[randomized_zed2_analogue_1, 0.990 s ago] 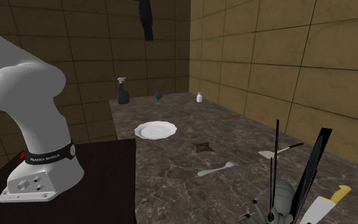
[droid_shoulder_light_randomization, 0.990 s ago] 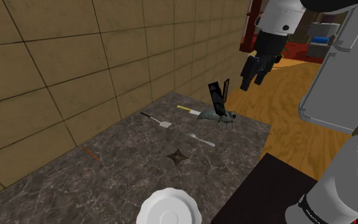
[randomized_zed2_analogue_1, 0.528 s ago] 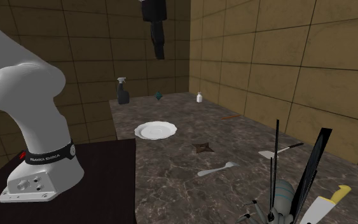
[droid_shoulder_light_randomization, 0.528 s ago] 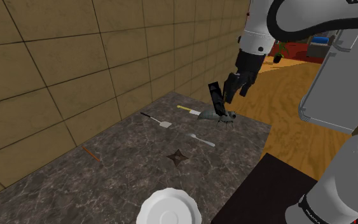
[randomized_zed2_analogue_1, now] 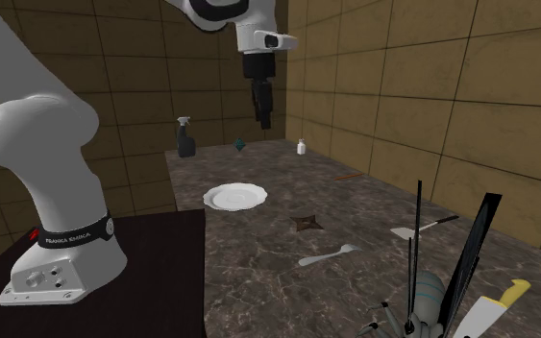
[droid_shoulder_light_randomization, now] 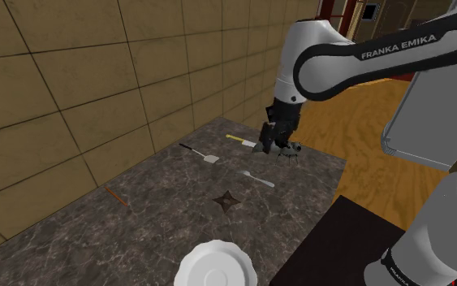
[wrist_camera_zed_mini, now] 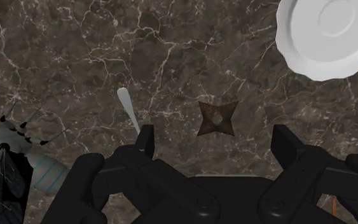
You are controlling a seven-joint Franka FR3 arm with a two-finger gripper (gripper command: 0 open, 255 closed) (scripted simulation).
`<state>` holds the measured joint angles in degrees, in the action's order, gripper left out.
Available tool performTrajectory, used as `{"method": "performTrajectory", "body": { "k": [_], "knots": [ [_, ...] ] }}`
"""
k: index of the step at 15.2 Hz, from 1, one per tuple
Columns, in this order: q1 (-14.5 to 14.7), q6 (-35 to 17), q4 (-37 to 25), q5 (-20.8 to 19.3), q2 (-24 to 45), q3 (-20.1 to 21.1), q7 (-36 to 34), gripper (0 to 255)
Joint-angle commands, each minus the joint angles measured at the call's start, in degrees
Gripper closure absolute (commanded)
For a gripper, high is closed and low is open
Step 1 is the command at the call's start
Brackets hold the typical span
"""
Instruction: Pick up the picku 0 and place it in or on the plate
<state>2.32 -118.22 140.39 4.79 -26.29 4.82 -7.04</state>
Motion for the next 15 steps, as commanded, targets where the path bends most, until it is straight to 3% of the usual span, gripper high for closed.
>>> {"method": "performTrajectory", "body": {
  "k": [1, 15],
  "knots": [
    [0.0, -3.6, 0.4, -0.1, 3.5, 0.6, -0.5, 0],
    [0.6, -23.5, -8.0, -5.6, 34.1, 3.4, -7.7, 0]
  ]
}}
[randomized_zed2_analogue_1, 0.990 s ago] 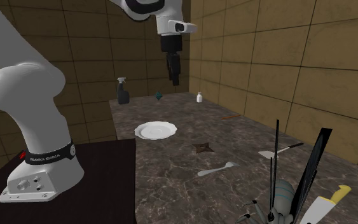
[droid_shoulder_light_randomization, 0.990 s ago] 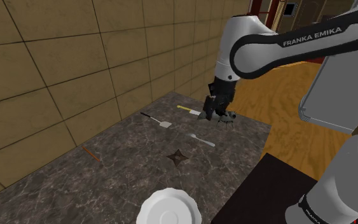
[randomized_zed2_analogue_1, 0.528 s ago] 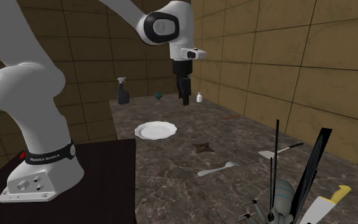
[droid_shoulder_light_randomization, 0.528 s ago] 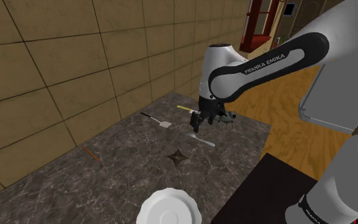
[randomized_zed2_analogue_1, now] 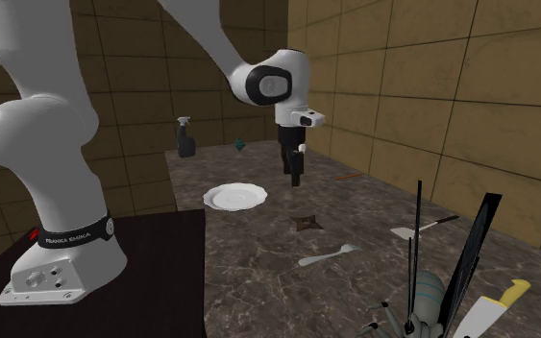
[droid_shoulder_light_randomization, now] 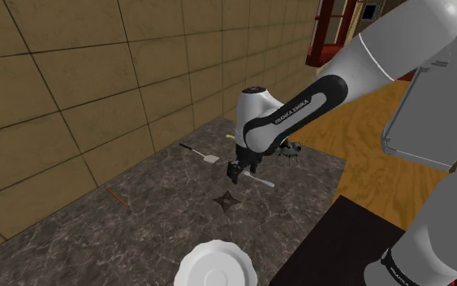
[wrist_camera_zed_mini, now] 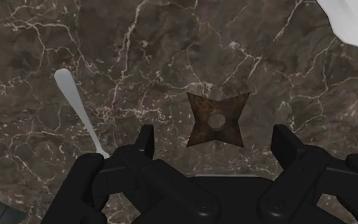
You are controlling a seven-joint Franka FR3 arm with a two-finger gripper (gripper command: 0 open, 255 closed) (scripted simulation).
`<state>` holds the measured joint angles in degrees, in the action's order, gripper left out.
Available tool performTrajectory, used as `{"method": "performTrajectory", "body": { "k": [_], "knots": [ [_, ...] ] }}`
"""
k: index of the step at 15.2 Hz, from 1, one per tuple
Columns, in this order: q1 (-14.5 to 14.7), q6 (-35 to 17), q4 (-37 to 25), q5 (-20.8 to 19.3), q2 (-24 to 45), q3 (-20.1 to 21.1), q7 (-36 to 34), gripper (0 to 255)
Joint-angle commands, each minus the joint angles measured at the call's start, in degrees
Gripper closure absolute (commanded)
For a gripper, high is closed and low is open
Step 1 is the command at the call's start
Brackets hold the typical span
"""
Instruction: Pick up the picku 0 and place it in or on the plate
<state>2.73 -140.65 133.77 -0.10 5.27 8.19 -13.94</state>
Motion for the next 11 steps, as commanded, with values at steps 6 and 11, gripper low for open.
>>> {"method": "performTrajectory", "body": {
  "k": [6, 11],
  "knots": [
    [1.9, -5.7, -9.3, -4.3, 16.3, -1.0, -4.3, 0],
    [3.5, -7.4, -16.0, -5.9, 25.5, -2.1, -6.0, 0]
  ]
}}
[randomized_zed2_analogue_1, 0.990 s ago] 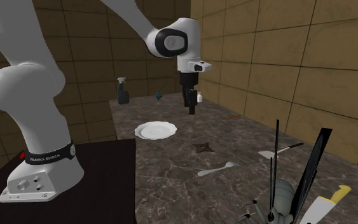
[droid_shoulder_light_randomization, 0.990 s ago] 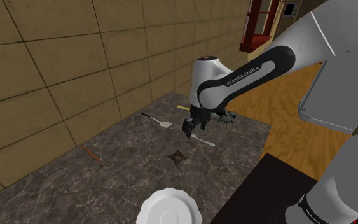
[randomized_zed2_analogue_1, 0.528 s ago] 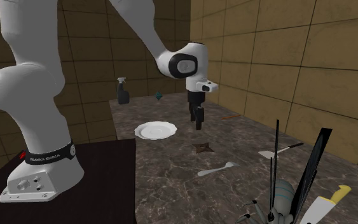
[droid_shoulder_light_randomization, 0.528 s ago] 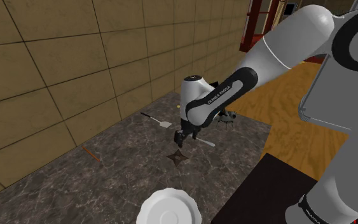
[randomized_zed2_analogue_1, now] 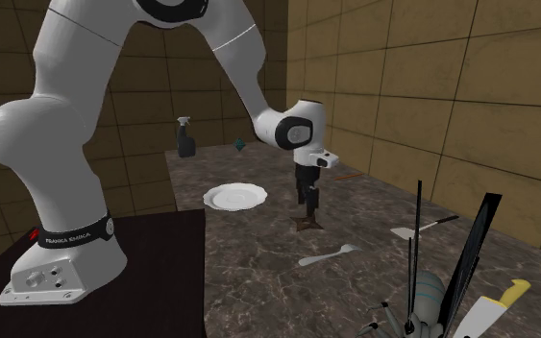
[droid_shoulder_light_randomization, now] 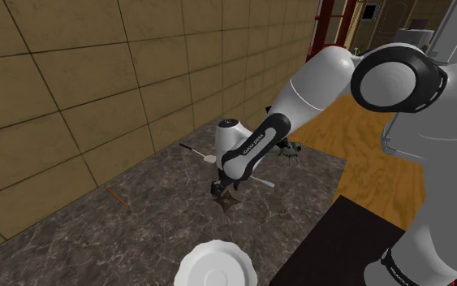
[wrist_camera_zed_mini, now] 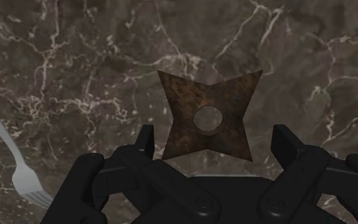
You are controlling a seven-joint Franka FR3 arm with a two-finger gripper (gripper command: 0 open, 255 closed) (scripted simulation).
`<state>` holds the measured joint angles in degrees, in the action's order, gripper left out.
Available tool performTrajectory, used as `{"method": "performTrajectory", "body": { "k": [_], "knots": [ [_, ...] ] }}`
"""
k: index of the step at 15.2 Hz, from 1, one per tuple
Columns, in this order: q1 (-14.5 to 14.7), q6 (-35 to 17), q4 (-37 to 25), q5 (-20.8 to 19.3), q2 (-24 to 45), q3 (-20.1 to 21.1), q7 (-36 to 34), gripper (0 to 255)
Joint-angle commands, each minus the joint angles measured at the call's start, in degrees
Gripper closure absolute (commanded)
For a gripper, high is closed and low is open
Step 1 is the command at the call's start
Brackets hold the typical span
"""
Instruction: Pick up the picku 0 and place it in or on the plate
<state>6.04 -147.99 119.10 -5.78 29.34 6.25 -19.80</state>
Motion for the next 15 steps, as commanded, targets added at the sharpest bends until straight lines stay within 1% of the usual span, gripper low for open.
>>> {"method": "performTrajectory", "body": {
  "k": [1, 7, 15],
  "knots": [
    [0.2, -0.5, -1.5, -0.3, 2.1, -0.3, -0.2, 0],
    [0.7, -3.9, -2.7, -1.0, 6.6, -1.0, -0.7, 0],
    [0.7, -3.9, -2.6, -1.0, 6.6, -1.0, -0.7, 0]
  ]
}}
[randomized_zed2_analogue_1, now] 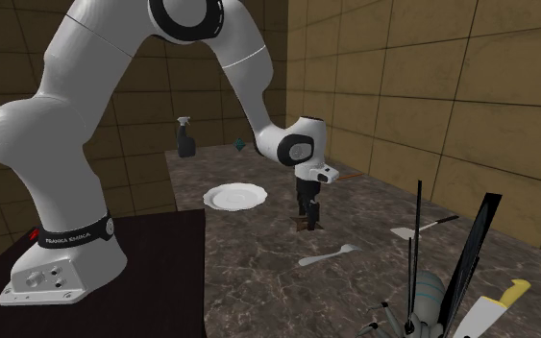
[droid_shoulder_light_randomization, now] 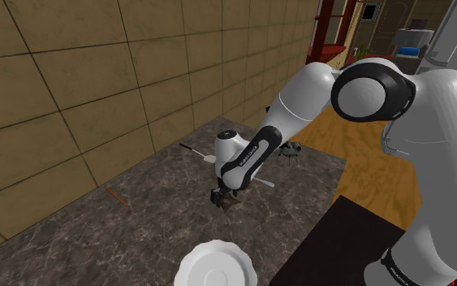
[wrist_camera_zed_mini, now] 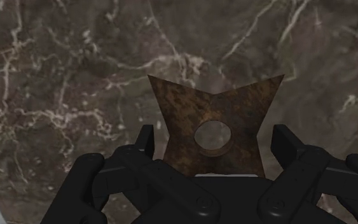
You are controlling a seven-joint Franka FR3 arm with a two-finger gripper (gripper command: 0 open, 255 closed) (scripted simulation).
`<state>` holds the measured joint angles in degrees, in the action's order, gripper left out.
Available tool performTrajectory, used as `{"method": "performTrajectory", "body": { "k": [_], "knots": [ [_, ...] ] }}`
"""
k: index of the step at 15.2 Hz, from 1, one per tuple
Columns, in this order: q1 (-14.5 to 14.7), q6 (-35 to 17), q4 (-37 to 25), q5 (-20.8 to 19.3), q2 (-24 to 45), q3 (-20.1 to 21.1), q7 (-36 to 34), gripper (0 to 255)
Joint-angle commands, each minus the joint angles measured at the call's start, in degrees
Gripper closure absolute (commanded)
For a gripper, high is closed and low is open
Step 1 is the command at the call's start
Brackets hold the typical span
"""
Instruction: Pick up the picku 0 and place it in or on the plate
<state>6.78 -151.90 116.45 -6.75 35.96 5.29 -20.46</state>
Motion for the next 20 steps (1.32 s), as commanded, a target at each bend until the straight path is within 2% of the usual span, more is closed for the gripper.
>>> {"method": "performTrajectory", "body": {
  "k": [1, 10, 20],
  "knots": [
    [0.0, 0.0, 0.0, 0.0, 0.0, 0.0, 0.0, 255],
    [0.0, 0.0, 0.0, 0.0, 0.0, 0.0, 0.0, 255],
    [-0.8, 5.2, 1.6, 1.0, -6.8, 1.0, 0.7, 255]
  ]
}}
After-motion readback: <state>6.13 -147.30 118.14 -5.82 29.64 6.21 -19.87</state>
